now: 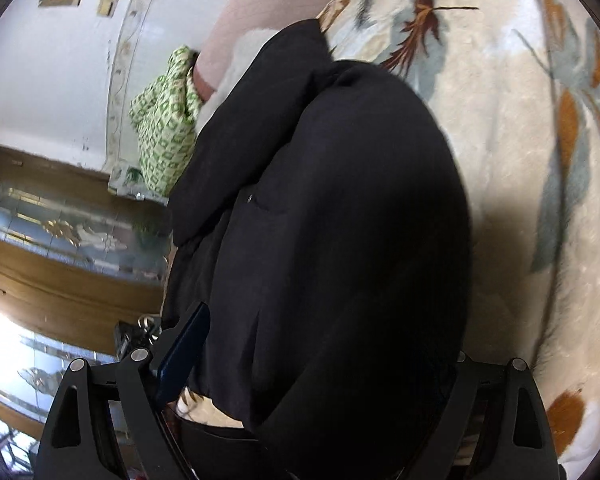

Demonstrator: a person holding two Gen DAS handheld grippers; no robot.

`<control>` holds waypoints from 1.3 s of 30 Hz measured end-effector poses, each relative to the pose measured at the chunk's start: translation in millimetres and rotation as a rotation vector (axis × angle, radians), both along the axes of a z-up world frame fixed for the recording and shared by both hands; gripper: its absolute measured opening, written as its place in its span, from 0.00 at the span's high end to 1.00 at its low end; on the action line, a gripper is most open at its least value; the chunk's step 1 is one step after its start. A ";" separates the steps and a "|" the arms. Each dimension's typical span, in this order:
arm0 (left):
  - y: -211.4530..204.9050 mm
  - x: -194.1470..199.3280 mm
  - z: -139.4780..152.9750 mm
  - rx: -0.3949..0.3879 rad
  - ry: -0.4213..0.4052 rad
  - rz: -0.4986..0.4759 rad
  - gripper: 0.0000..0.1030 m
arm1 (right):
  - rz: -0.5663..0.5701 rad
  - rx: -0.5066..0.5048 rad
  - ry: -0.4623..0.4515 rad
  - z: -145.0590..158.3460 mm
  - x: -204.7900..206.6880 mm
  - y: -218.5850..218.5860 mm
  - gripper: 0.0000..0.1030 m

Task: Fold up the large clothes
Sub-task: 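Grasp the coat hem with both grippers and lift it toward the fur collar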

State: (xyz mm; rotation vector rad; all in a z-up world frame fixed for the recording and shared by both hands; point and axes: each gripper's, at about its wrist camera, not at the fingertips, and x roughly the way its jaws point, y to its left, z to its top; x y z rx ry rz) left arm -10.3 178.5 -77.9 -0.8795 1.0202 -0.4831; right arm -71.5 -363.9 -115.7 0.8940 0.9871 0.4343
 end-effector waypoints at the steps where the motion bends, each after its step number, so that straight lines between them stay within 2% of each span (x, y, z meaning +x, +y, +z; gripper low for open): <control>1: 1.1 -1.4 0.4 -0.017 -0.005 -0.001 0.32 | -0.001 -0.005 -0.005 -0.2 -0.3 1.7 0.11; 2: 0.1 -2.5 2.3 -0.019 -0.016 -0.007 0.32 | -0.003 -0.005 -0.011 0.1 -0.2 2.6 0.11; 4: -7.0 -4.0 6.3 0.028 -0.028 -0.023 0.32 | 0.000 0.007 -0.023 -0.4 0.9 3.4 0.12; 6: -18.0 -4.3 7.8 0.116 -0.025 -0.037 0.32 | -0.008 0.006 -0.010 -2.9 2.3 3.6 0.12; 9: -34.7 -3.1 6.5 0.231 -0.024 -0.037 0.29 | 0.000 -0.048 0.017 -3.3 6.9 9.4 0.14; 13: -61.2 -11.4 15.1 0.407 -0.096 -0.064 0.20 | 0.039 -0.142 0.001 3.4 8.4 25.0 0.14; 16: -81.2 -17.5 16.2 0.538 -0.141 -0.088 0.15 | 0.063 -0.123 -0.002 1.3 9.5 32.2 0.20; 20: -96.3 -22.0 13.6 0.656 -0.129 -0.073 0.15 | 0.084 -0.164 -0.012 3.6 9.5 41.1 0.22; 21: -99.7 -23.6 14.8 0.679 -0.125 -0.072 0.20 | 0.084 -0.181 -0.013 3.7 9.6 42.6 0.22; 22: -102.6 -26.1 17.2 0.697 -0.130 -0.076 0.31 | 0.083 -0.204 -0.013 3.9 10.6 45.9 0.22; 23: -105.5 -28.8 20.2 0.721 -0.142 -0.080 0.38 | 0.083 -0.220 -0.016 4.0 9.3 47.6 0.22; 24: -106.5 -31.9 22.7 0.742 -0.151 -0.086 0.54 | 0.084 -0.240 -0.023 4.7 9.6 50.4 0.22; 25: -106.1 -33.4 25.2 0.748 -0.156 -0.091 0.61 | 0.089 -0.263 -0.031 6.1 10.1 54.2 0.22; 27: -101.9 -35.2 29.4 0.718 -0.162 -0.097 0.62 | 0.100 -0.296 -0.048 8.7 8.5 56.5 0.38; 28: -100.1 -33.4 28.9 0.698 -0.159 -0.098 0.62 | 0.108 -0.304 -0.064 11.7 7.2 57.2 0.51; 29: -97.2 -31.3 26.5 0.676 -0.150 -0.098 0.59 | 0.123 -0.281 -0.093 15.0 6.1 56.7 0.56; 30: -95.1 -28.5 21.9 0.644 -0.137 -0.095 0.46 | 0.127 -0.262 -0.112 16.7 4.8 55.3 0.57; 31: -95.9 -25.7 17.3 0.607 -0.128 -0.099 0.27 | 0.128 -0.253 -0.122 16.7 3.8 54.1 0.57; 33: -101.2 -24.8 11.6 0.557 -0.126 -0.116 0.10 | 0.125 -0.267 -0.103 12.8 4.6 53.2 0.57; 36: -119.0 -27.8 13.6 0.658 -0.146 -0.120 0.09 | 0.150 -0.328 -0.056 4.6 8.8 63.0 0.45; 38: -123.7 -32.3 16.6 0.713 -0.155 -0.119 0.27 | 0.159 -0.363 -0.054 3.6 8.5 69.7 0.43; 39: -121.9 -34.8 21.0 0.742 -0.154 -0.096 0.50 | 0.158 -0.383 -0.065 5.2 7.4 71.7 0.45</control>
